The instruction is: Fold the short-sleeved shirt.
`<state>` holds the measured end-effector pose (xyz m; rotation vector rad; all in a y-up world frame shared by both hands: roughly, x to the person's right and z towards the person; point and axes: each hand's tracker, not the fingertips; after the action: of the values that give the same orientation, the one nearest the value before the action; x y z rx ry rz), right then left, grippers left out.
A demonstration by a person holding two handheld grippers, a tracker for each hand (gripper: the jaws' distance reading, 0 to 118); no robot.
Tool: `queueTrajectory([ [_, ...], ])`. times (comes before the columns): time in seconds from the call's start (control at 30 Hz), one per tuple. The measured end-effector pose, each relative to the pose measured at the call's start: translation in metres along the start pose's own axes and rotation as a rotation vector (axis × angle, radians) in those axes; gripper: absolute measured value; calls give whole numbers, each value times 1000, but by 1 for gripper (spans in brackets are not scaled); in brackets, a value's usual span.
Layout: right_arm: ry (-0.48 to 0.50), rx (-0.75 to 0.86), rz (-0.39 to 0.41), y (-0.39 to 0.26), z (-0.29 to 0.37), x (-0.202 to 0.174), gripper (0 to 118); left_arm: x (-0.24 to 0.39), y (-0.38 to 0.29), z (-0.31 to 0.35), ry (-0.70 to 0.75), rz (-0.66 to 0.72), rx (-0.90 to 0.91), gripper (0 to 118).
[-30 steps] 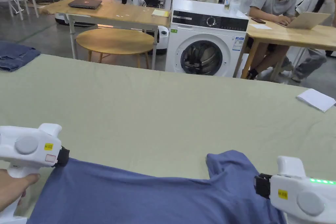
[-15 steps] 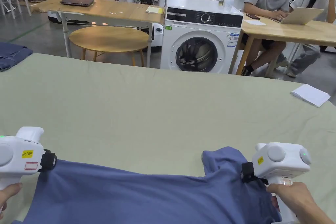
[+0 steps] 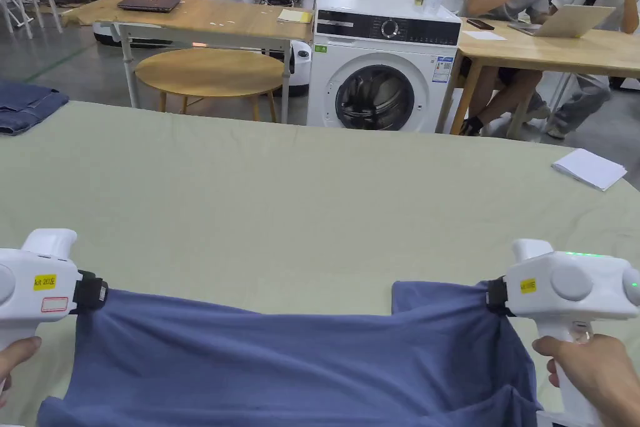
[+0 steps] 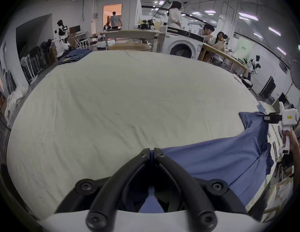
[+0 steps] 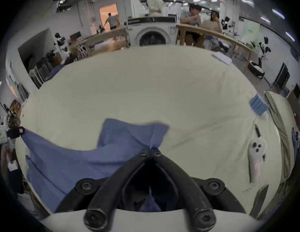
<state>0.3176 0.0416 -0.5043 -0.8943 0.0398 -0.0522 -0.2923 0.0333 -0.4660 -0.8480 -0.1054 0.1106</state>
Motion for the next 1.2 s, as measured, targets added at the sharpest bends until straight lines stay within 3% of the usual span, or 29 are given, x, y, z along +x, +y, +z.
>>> queueTrajectory([
  [0.23,-6,92,33,-33,92,-2,0,-6,-26,54,-29,27,65,0],
  [0.5,-12,114,52,-95,138,5,0,-11,-77,101,-74,54,92,0],
  [0.83,-42,4,63,-175,143,16,0,-11,-150,118,-85,57,-8,0],
  [1.1,-101,-163,107,-221,95,11,0,2,-184,76,-2,-60,-269,0],
  [1.2,-106,-184,110,-228,80,11,0,4,-187,64,10,-65,-270,0],
])
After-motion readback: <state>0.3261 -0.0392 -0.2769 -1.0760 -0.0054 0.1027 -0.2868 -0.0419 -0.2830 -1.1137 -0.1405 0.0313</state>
